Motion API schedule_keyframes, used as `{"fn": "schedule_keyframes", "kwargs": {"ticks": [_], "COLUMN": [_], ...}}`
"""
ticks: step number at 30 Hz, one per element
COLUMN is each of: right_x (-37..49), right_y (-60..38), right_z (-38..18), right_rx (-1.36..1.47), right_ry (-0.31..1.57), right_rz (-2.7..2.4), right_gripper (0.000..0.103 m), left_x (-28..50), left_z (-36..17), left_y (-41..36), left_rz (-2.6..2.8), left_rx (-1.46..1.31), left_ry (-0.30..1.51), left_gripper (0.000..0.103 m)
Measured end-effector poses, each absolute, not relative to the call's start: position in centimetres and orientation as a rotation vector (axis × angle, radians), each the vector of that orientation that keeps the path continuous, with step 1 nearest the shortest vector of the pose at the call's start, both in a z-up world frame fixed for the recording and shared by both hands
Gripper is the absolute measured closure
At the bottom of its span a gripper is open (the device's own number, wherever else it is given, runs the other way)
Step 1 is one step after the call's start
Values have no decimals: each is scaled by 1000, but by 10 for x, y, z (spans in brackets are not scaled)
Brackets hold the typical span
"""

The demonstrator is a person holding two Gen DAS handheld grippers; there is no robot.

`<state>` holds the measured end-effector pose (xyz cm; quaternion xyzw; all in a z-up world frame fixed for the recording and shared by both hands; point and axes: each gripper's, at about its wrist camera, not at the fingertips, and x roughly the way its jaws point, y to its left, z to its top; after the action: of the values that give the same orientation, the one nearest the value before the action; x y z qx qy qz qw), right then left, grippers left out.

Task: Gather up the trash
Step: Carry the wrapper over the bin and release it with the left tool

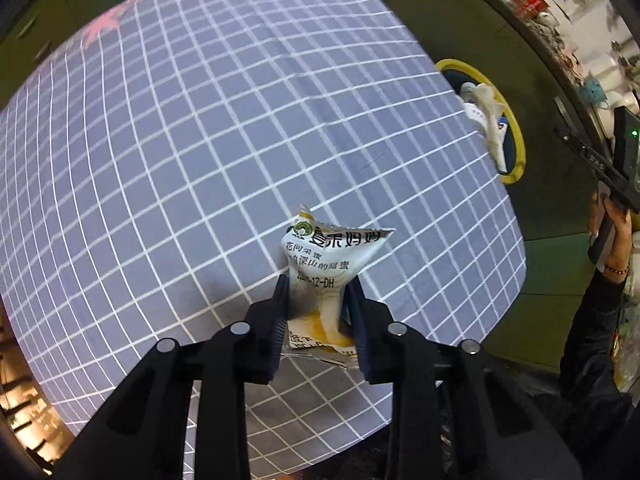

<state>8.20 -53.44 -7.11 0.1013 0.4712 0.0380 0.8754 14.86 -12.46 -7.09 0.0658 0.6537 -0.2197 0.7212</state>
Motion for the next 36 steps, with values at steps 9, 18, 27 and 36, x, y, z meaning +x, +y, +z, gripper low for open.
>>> {"fn": "schedule_keyframes", "kwargs": {"ticks": [9, 18, 27, 36], "right_x": [53, 24, 8, -1], "right_y": [-567, -608, -643, -645], "right_z": [-58, -68, -93, -98], "right_rx": [251, 303, 372, 391], "right_ry": [940, 940, 966, 961], "right_rz": [20, -37, -72, -73], "right_gripper": [60, 60, 60, 60], "left_x": [161, 206, 259, 264], "left_z": [-12, -40, -105, -96], "left_y": [-207, -365, -463, -452], "left_rz": [-671, -845, -792, -783], "left_rx": [251, 380, 490, 467], "left_ry": [1277, 1221, 1226, 1161], "left_gripper": [75, 75, 74, 48]}}
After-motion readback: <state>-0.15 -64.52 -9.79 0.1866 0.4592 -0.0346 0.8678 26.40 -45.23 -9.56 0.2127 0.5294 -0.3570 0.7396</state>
